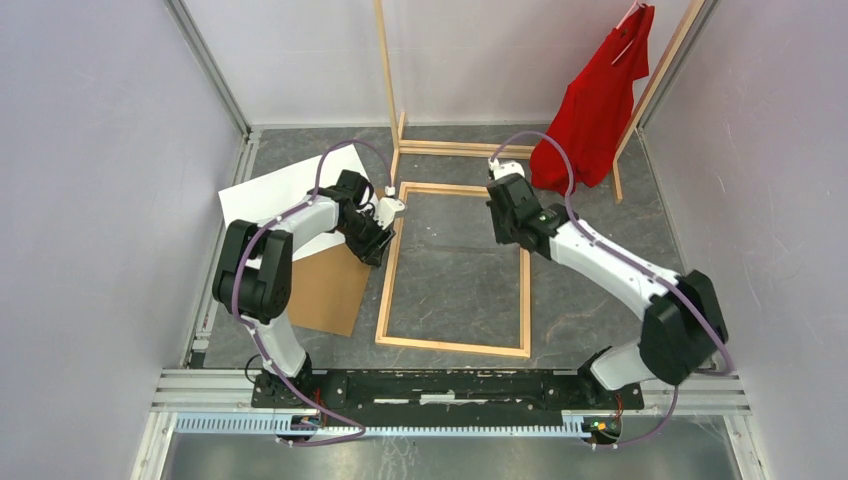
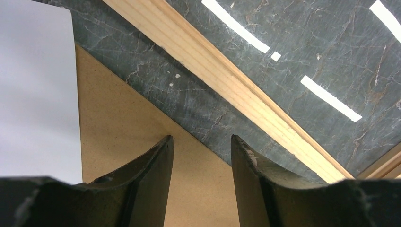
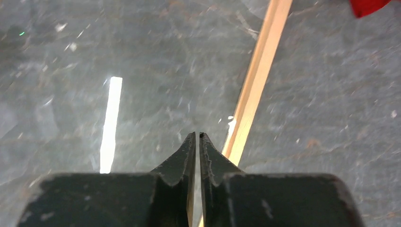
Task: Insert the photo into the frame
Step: Adjust the photo frame item on the photo frame.
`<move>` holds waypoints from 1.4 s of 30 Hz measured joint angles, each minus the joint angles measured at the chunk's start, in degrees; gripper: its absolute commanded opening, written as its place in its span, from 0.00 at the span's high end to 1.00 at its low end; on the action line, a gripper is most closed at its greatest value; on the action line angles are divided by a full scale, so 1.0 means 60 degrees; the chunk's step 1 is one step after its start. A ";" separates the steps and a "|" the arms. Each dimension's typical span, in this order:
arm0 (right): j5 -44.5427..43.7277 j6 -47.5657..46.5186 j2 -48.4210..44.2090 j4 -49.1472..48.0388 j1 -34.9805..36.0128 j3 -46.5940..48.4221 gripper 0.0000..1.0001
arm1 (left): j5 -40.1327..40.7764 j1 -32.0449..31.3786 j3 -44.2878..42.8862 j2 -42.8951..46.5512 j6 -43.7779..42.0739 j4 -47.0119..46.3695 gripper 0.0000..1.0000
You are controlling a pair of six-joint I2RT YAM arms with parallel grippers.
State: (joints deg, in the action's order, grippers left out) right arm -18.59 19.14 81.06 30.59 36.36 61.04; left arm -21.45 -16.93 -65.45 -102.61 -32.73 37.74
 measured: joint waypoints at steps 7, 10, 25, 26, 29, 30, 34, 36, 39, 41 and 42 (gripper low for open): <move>-0.1086 -0.0630 0.2619 -0.1104 -0.0616 0.1534 1.00 | -0.0026 0.0036 -0.0117 -0.0106 0.0000 0.0138 0.45; -0.1348 -0.0787 0.3377 -0.1344 -0.0871 0.1945 1.00 | -0.0029 0.0036 -0.0160 -0.0142 -0.0004 0.0182 0.45; -0.1555 -0.0954 0.5034 -0.1920 -0.2065 0.2328 1.00 | -0.0146 0.0080 -0.0306 -0.0248 -0.0004 0.0335 0.45; -0.1545 -0.0954 0.5122 -0.1938 -0.2087 0.2328 1.00 | -0.0164 0.0080 -0.0321 -0.0266 -0.0004 0.0346 0.45; -0.1479 -0.0951 0.5315 -0.1956 -0.2142 0.2328 1.00 | -0.0200 0.0080 -0.0372 -0.0313 0.0000 0.0401 0.45; -0.1479 -0.0947 0.5344 -0.1956 -0.2164 0.2328 1.00 | -0.0200 0.0080 -0.0390 -0.0324 -0.0004 0.0419 0.45; -0.1453 -0.0947 0.5377 -0.1993 -0.2215 0.2328 1.00 | -0.0204 0.0080 -0.0455 -0.0393 0.0000 0.0474 0.45; -0.1450 -0.0947 0.5388 -0.2018 -0.2266 0.2328 1.00 | -0.0204 0.0076 -0.0484 -0.0412 0.0000 0.0492 0.45; -0.1446 -0.0947 0.5428 -0.2029 -0.2284 0.2328 1.00 | -0.0208 0.0076 -0.0510 -0.0426 0.0000 0.0514 0.45; -0.1446 -0.0943 0.5472 -0.2073 -0.2299 0.2328 1.00 | -0.0208 0.0076 -0.0517 -0.0441 0.0000 0.0517 0.45; -0.1446 -0.0947 0.5493 -0.2116 -0.2302 0.2328 1.00 | -0.0204 0.0076 -0.0525 -0.0444 0.0000 0.0521 0.45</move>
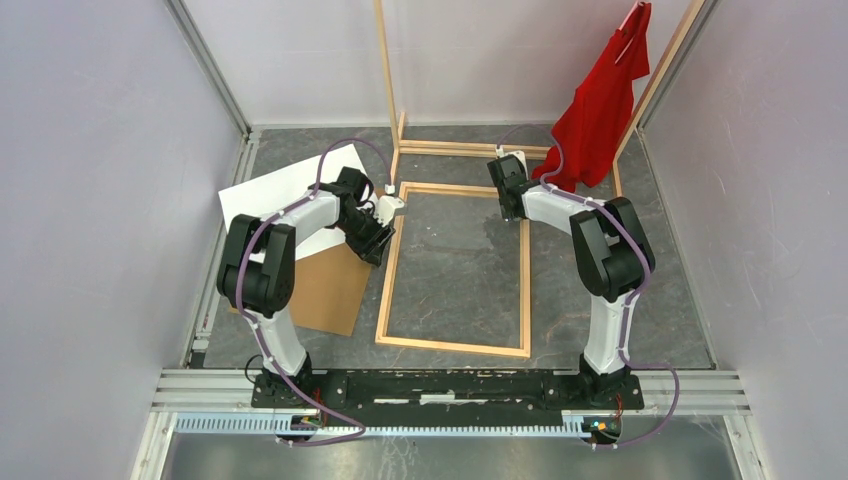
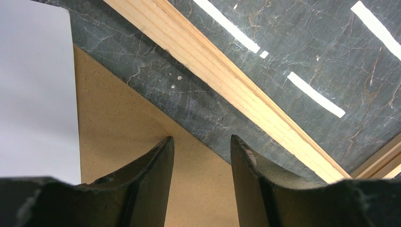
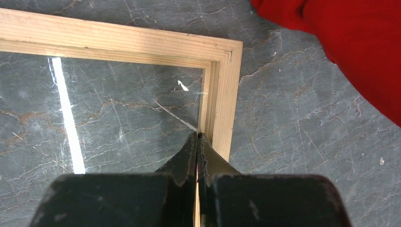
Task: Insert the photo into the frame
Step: Adjust the photo frame item on the photo frame.
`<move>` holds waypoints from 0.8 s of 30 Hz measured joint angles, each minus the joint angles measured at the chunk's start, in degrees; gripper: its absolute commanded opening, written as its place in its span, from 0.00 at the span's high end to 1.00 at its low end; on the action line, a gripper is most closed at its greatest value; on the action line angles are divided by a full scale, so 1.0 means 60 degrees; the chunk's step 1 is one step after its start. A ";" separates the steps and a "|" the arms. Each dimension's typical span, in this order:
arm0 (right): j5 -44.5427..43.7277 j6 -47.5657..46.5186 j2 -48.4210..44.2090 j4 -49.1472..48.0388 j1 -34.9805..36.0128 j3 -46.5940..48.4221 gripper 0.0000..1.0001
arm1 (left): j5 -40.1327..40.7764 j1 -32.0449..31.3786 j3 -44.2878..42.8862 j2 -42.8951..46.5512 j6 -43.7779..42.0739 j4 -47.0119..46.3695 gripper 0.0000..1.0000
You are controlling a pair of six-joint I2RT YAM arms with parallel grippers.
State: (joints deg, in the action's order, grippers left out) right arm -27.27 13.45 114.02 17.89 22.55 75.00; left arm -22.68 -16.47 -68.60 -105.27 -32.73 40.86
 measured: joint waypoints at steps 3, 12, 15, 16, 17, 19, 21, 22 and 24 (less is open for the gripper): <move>0.0000 0.0000 0.0025 -0.0025 0.0000 0.0011 1.00 | 0.0000 0.0000 -0.0004 0.0000 0.0000 0.0007 0.45; 0.0040 0.0033 0.0102 0.0091 -0.0022 0.0204 0.91 | -0.0004 0.0000 -0.0015 0.0000 0.0000 0.0025 0.45; 0.0142 0.0102 0.0036 0.0106 -0.0025 0.0284 0.77 | -0.0011 0.0004 -0.0106 0.0000 0.0000 0.0157 0.44; 0.0222 0.0142 -0.0076 0.0113 -0.0018 0.0273 0.68 | -0.0011 0.0004 -0.0153 0.0000 -0.0004 0.0204 0.43; 0.0302 0.0178 -0.0266 0.0084 0.0011 0.0237 0.60 | -0.0007 0.0033 -0.0240 0.0000 -0.0004 0.0277 0.42; 0.0419 0.0295 -0.0805 0.0040 0.0073 0.0131 0.51 | -0.0007 0.0117 -0.0521 0.0004 -0.0004 0.0539 0.39; 0.0506 0.0423 -0.1381 -0.0025 0.0208 0.0106 0.45 | -0.0007 0.0291 -0.0984 0.0004 -0.0007 0.0892 0.38; 0.0535 0.0470 -0.1632 -0.0087 0.0306 0.0106 0.43 | -0.0007 0.0430 -0.1253 0.0004 -0.0015 0.1075 0.38; 0.0546 0.0579 -0.2153 -0.0262 0.0670 0.0109 0.41 | -0.0007 0.0943 -0.2062 0.0015 -0.0186 0.1486 0.38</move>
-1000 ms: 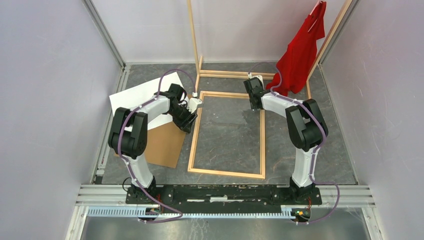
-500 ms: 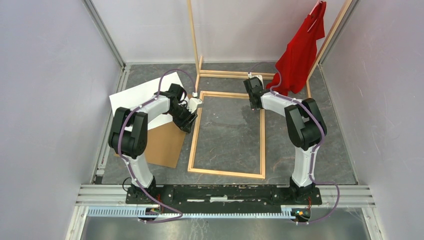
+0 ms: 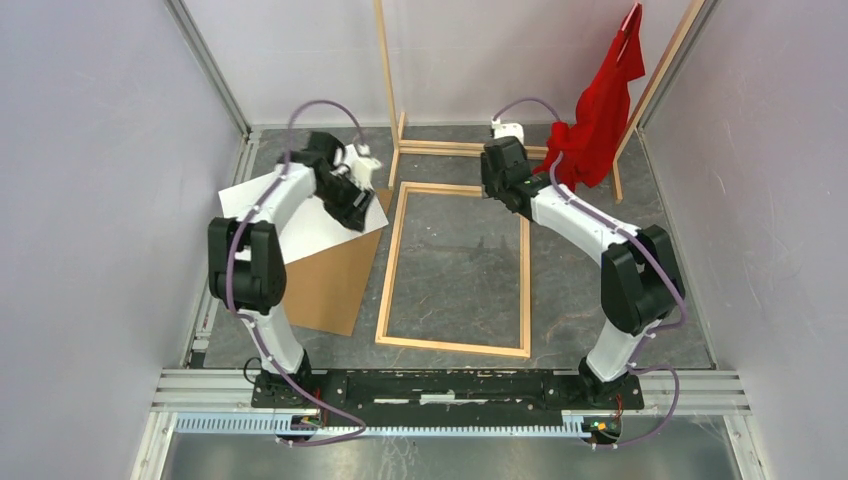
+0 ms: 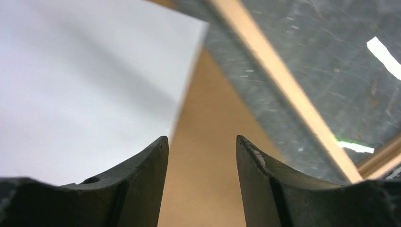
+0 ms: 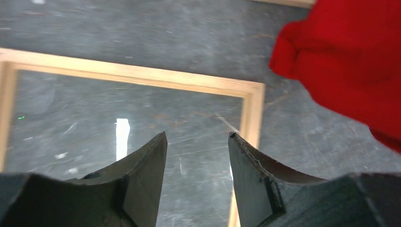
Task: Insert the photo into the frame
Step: Adjust the photo frame item on the photo frame, then adjust the photo frame at the center of the board.
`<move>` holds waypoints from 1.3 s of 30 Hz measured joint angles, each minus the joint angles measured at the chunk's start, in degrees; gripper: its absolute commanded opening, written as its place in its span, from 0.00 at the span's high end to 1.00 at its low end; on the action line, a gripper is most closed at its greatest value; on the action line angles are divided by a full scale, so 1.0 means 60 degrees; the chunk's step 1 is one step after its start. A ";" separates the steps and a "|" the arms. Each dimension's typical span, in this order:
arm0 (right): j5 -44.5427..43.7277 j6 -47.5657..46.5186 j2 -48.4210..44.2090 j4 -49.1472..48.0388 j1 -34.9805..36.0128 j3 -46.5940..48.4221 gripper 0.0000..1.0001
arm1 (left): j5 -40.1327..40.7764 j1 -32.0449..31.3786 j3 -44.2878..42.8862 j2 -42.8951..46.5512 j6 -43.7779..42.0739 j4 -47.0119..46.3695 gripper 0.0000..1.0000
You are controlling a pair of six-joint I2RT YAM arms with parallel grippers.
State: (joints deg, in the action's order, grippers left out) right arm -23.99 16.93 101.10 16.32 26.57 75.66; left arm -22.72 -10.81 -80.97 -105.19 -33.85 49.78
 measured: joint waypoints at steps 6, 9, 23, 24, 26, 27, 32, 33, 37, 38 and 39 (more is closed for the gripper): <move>0.0215 0.0313 0.0018 -0.0062 0.1086 0.0568 0.35 | 0.0474 0.1989 -0.1417 0.0270 -0.0521 0.0393 0.35; 0.0306 0.0517 0.0335 -0.0062 0.1461 0.0805 0.20 | 0.0885 0.2772 -0.1417 0.0379 -0.0718 0.0510 0.34; 0.3075 0.3268 0.4481 -0.0780 0.3581 0.5377 0.02 | 0.2871 0.4510 -0.1665 -0.1024 -0.0758 -0.1224 0.41; 0.3209 0.3479 0.4725 -0.0878 0.3555 0.5621 0.02 | 0.2965 0.4484 -0.1402 -0.1024 -0.0758 -0.1392 0.42; 0.3399 0.3931 0.5023 -0.1009 0.3490 0.5752 0.03 | 0.3082 0.4444 -0.0863 -0.1049 -0.0761 -0.1596 0.43; 0.3486 0.4124 0.5104 -0.1020 0.3472 0.5741 0.04 | 0.3129 0.4419 -0.0652 -0.1075 -0.0761 -0.1654 0.43; 0.3854 0.5133 0.5180 -0.1304 0.3450 0.4958 0.05 | 0.3279 0.4404 0.0109 -0.1151 -0.0761 -0.2069 0.44; 0.3825 0.5249 0.5180 -0.1191 0.3479 0.4863 0.05 | 0.3282 0.4404 0.0222 -0.1151 -0.0765 -0.2157 0.44; 0.3741 0.5552 0.5180 -0.1027 0.3657 0.4754 0.05 | 0.3282 0.4390 0.0510 -0.1151 -0.0769 -0.2368 0.44; 0.3738 0.5625 0.5180 -0.0994 0.3694 0.4725 0.05 | 0.3282 0.4375 0.0521 -0.1147 -0.0769 -0.2379 0.44; 0.3734 0.5672 0.5180 -0.0943 0.3716 0.4714 0.05 | 0.3282 0.4360 0.0546 -0.1147 -0.0769 -0.2404 0.44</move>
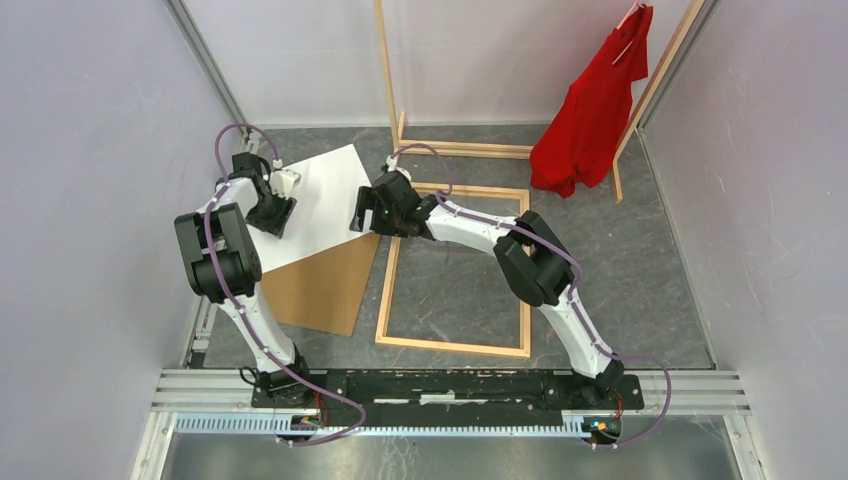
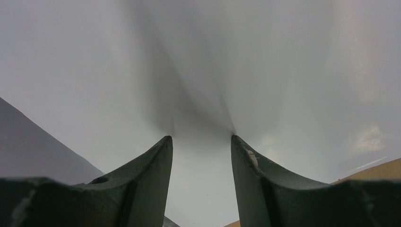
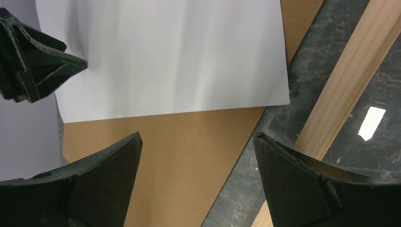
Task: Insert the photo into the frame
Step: Adjust the photo frame at the center of the board, then move the photo to the photo frame.
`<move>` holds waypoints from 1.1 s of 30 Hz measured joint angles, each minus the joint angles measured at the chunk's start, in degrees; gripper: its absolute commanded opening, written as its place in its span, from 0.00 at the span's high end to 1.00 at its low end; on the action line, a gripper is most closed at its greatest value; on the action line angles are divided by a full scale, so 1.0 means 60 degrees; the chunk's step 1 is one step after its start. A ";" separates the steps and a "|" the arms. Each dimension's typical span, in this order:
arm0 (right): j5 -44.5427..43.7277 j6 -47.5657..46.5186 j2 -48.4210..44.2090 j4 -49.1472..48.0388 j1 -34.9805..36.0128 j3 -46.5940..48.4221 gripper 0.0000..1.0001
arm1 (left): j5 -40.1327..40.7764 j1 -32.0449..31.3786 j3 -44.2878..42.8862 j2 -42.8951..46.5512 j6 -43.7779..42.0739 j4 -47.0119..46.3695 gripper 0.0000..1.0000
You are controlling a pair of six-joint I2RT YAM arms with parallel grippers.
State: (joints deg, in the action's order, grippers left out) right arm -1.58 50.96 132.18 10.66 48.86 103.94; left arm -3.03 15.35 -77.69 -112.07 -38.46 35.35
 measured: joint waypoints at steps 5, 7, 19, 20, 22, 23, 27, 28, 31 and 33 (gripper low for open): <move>-0.0273 0.0044 0.0117 0.0648 0.0091 0.0146 0.05 | 0.0025 -0.0036 0.0193 0.0120 -0.0018 -0.0197 0.44; -0.0375 0.0076 0.0135 0.0696 0.0080 0.0117 0.05 | 0.0029 -0.0058 0.0262 0.0175 -0.0022 -0.0266 0.44; -0.0721 0.0463 -0.0022 0.0495 -0.0200 -0.0335 0.06 | 0.0015 -0.0219 0.0488 0.0313 -0.0040 -0.0470 0.45; -0.0710 0.0521 -0.0018 0.0481 -0.0237 -0.0335 0.06 | 0.0015 -0.0219 0.0499 0.0324 -0.0040 -0.0484 0.45; -0.0637 0.0780 0.0004 0.0423 -0.0353 -0.0357 0.07 | 0.0007 -0.0219 0.0510 0.0331 -0.0073 -0.0495 0.45; -0.0590 0.0889 0.0036 0.0372 -0.0404 -0.0357 0.08 | 0.0004 -0.0219 0.0510 0.0331 -0.0095 -0.0495 0.45; -0.0412 0.1388 0.0299 -0.0055 -0.0594 -0.0153 0.11 | -0.0004 -0.0229 0.0510 0.0331 -0.0175 -0.0488 0.45; -0.0328 0.1508 0.0375 -0.0219 -0.0619 -0.0117 0.12 | -0.0004 -0.0229 0.0510 0.0331 -0.0182 -0.0488 0.45; -0.0127 0.1810 0.0554 -0.0605 -0.0703 -0.0029 0.16 | -0.0011 -0.0229 0.0510 0.0331 -0.0240 -0.0481 0.45; -0.0018 0.1982 0.0616 -0.0801 -0.0736 -0.0022 0.23 | -0.0011 -0.0237 0.0510 0.0331 -0.0248 -0.0477 0.45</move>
State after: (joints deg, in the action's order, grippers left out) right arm -1.69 62.85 135.87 5.85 44.45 103.81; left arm -3.09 13.93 -74.63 -110.08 -39.94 32.49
